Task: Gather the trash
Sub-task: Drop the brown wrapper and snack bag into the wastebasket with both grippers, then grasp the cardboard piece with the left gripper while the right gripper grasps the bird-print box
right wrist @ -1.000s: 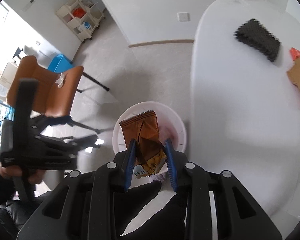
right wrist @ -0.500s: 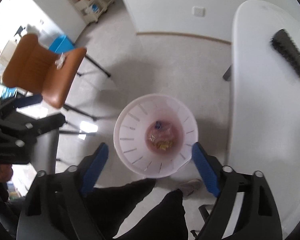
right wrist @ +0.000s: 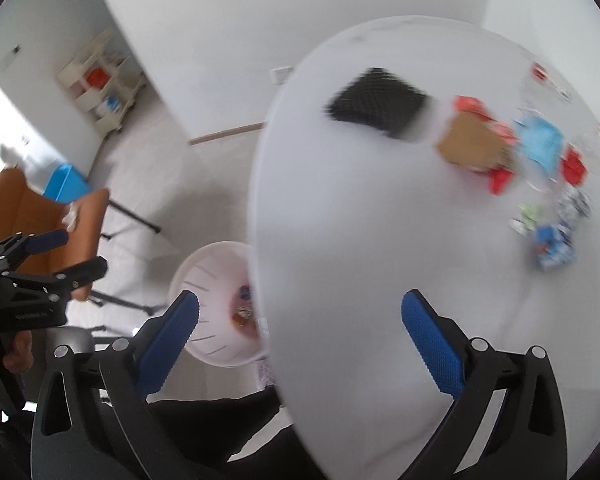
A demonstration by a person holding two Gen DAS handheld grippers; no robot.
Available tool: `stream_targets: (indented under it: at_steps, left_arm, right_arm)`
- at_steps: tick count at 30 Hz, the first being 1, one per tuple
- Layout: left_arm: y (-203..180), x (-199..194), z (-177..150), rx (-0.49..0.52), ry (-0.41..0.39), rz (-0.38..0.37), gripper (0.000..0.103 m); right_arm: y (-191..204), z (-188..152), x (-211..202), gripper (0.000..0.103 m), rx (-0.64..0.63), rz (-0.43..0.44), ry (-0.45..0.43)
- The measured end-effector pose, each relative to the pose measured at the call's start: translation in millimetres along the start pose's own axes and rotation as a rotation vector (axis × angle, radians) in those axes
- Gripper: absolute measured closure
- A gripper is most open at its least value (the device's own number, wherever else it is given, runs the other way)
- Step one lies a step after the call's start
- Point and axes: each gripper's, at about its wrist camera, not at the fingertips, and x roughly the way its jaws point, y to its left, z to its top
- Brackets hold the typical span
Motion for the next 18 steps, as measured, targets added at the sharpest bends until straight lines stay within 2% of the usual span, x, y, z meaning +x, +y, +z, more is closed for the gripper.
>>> stream_targets:
  at_steps: [9,18]
  left_arm:
    - [-77.2,-9.3,28.0,0.109,-0.039,-0.058,0.008]
    - [-183.6,-1.0,57.3,0.273,-0.032,-0.146,0.008]
  right_arm:
    - [-83.9,-33.7,-20.6,0.003,0.175,-0.056,-0.032]
    - [-170.8,-72.1,-47.8,0.003,0.380,-0.137,-0.063]
